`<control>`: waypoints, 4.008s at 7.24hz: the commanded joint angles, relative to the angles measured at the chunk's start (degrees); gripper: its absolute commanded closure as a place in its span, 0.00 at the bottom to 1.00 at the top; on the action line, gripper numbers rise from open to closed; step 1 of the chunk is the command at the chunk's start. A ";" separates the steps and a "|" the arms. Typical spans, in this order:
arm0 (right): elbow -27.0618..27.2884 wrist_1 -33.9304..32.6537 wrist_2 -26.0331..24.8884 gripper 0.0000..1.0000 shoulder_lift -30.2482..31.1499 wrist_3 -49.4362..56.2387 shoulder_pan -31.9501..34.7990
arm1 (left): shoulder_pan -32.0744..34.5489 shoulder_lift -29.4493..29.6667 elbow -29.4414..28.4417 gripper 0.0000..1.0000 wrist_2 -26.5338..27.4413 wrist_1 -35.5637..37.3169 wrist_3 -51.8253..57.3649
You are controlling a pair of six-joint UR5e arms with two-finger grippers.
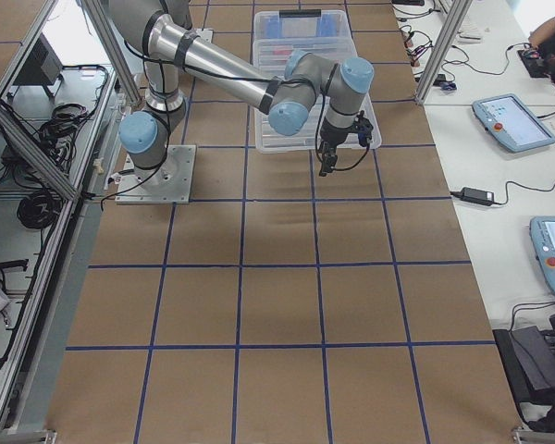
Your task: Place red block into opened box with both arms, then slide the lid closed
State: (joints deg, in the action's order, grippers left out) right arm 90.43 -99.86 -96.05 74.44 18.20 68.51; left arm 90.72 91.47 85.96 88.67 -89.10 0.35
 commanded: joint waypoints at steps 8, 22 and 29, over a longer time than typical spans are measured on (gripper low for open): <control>0.01 0.89 2.27 0.00 0.00 -9.14 5.31 | -0.02 0.28 -0.27 0.00 0.10 -0.46 -0.44; -0.07 0.45 3.94 0.00 0.09 -24.45 15.69 | -0.01 0.55 -0.79 0.00 0.10 -0.46 -0.43; -1.75 14.41 8.33 0.00 15.91 -25.66 19.53 | -0.02 0.72 -0.88 0.00 0.10 -0.63 0.09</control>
State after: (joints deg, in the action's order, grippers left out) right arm 88.32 -87.40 -88.10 88.89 -6.50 85.98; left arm 90.71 92.16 85.08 88.78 -89.66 0.26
